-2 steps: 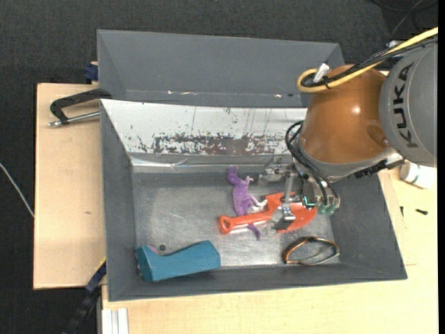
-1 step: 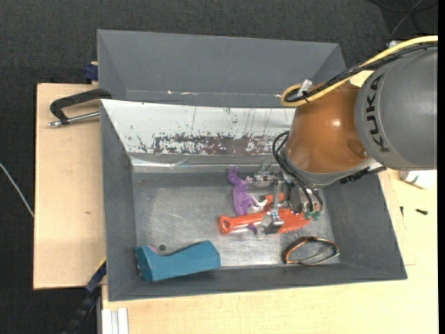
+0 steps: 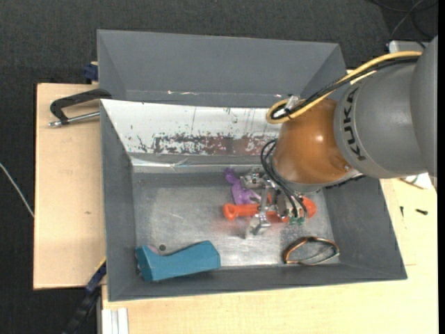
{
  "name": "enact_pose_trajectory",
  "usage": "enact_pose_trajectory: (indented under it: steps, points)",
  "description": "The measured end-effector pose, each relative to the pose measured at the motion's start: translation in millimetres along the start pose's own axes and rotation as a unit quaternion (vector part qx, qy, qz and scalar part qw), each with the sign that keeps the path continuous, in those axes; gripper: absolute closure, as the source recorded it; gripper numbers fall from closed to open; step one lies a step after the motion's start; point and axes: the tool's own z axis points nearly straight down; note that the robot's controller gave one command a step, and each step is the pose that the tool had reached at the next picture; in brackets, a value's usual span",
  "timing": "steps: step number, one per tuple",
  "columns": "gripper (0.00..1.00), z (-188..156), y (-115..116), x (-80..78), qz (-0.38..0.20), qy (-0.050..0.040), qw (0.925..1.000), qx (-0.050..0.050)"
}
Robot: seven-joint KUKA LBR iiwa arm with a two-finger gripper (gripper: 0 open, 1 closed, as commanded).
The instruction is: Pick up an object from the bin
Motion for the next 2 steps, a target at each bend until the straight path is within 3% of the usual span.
enact_pose_trajectory:
  steps: [1, 2]
  points:
    - [0.0, -1.0, -0.3, -0.5, 0.0, -0.0001, 1.0, 0.0]
    - [0.0, 2.5, 0.3, -9.9, 0.072, 0.0113, 0.9973, 0.001]
